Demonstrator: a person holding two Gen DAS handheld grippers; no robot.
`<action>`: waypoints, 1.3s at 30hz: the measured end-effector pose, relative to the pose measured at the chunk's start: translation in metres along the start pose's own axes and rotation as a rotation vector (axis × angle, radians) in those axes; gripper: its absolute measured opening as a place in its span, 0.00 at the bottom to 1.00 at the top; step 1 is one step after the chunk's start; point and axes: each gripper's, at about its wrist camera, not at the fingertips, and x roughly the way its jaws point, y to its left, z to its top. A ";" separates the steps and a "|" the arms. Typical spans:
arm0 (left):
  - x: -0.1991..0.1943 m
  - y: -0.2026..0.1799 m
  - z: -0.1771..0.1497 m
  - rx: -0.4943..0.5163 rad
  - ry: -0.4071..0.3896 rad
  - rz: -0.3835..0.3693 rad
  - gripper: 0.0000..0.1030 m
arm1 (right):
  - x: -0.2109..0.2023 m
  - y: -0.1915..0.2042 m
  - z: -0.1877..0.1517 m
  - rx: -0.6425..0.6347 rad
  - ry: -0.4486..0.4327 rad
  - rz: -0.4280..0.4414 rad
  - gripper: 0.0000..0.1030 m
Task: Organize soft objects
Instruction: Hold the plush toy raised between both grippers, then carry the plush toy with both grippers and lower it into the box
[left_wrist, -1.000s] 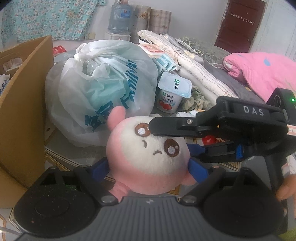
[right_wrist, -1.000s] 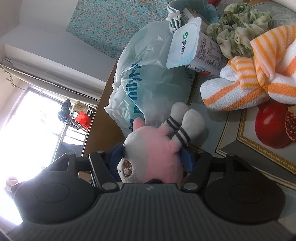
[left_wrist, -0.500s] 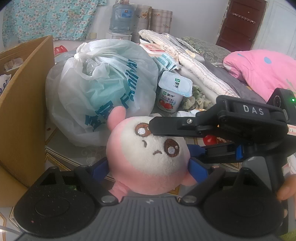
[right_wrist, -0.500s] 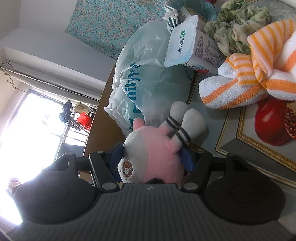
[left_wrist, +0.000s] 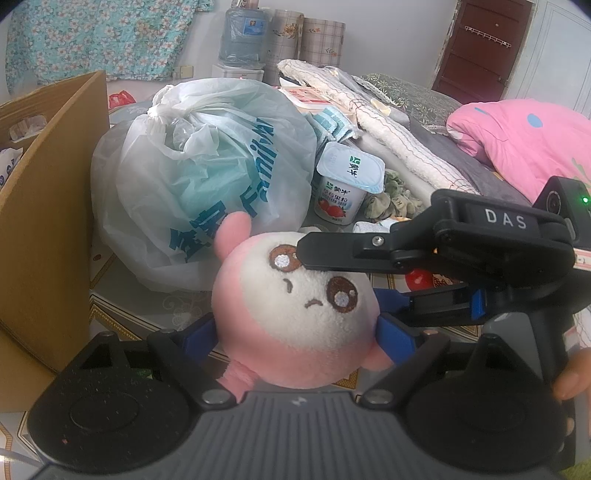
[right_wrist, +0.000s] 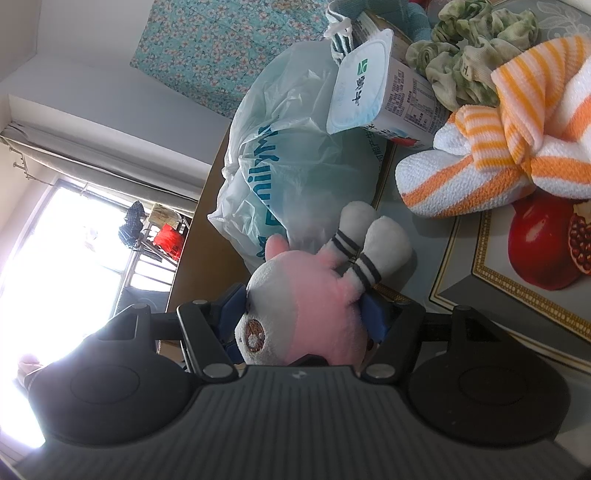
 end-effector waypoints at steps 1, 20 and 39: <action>0.000 0.000 0.000 0.000 0.000 0.000 0.89 | 0.000 0.000 0.000 0.000 0.000 0.000 0.64; -0.003 -0.001 0.001 -0.006 -0.019 0.008 0.89 | 0.002 0.002 -0.006 0.017 -0.002 0.015 0.65; -0.077 -0.018 0.011 0.053 -0.214 0.052 0.89 | -0.023 0.074 -0.010 -0.130 -0.058 0.117 0.65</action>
